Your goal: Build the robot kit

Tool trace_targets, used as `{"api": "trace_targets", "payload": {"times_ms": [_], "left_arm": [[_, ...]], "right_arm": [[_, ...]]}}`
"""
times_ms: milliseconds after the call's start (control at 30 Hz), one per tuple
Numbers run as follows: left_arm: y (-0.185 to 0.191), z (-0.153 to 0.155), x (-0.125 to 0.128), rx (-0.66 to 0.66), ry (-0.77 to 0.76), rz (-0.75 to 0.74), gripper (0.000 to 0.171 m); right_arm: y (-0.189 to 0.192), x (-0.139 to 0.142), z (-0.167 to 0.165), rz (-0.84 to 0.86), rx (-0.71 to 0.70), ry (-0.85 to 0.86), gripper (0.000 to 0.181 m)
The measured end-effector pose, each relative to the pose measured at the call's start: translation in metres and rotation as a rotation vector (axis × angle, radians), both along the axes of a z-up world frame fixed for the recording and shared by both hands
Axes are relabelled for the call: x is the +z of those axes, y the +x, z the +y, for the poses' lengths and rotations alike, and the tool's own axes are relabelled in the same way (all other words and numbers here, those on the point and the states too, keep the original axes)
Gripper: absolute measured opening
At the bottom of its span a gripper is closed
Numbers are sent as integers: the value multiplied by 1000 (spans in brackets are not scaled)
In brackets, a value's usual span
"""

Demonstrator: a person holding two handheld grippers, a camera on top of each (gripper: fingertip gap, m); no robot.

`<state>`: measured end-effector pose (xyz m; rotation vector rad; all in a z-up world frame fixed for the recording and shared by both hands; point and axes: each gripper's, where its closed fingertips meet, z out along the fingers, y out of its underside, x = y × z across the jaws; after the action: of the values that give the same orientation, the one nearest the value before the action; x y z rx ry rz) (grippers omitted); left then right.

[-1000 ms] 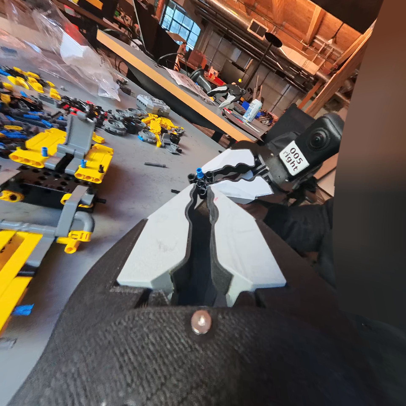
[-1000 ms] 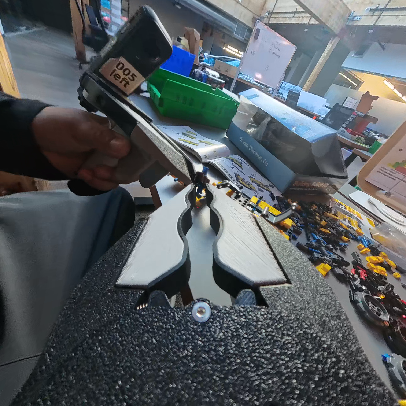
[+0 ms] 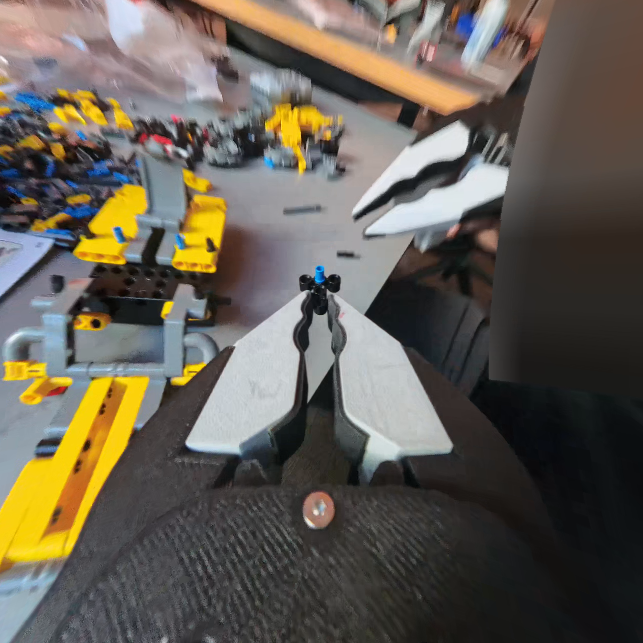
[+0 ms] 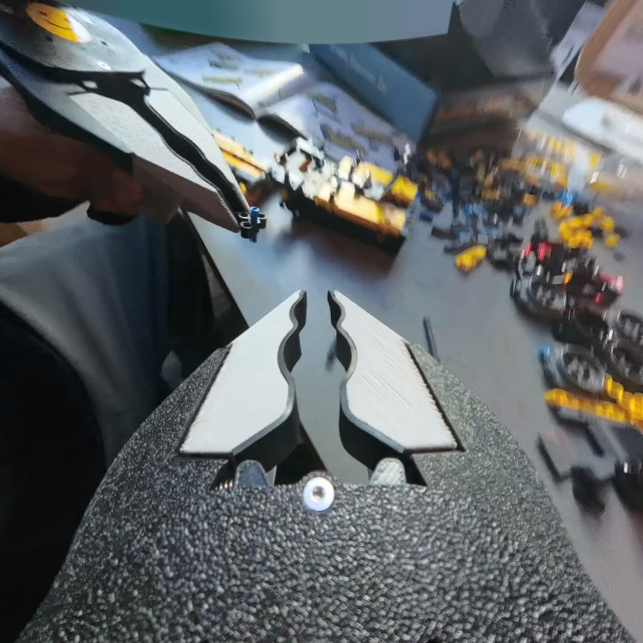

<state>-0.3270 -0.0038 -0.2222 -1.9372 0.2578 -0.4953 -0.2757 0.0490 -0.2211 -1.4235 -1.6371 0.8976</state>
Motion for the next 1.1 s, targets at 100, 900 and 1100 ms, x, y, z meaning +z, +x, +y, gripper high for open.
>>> {"api": "trace_targets", "payload": {"times_ms": [100, 900, 1100], "left_arm": [[14, 8, -17, -9, -39, 154, 5], [42, 33, -35, -55, -102, 338, 11], [40, 28, -34, -51, -101, 323, 20]], "right_arm": [[27, -23, 19, -136, -67, -96, 15], [8, -29, -6, -267, 107, -206, 5], [10, -27, -9, -255, 107, -247, 4]]}}
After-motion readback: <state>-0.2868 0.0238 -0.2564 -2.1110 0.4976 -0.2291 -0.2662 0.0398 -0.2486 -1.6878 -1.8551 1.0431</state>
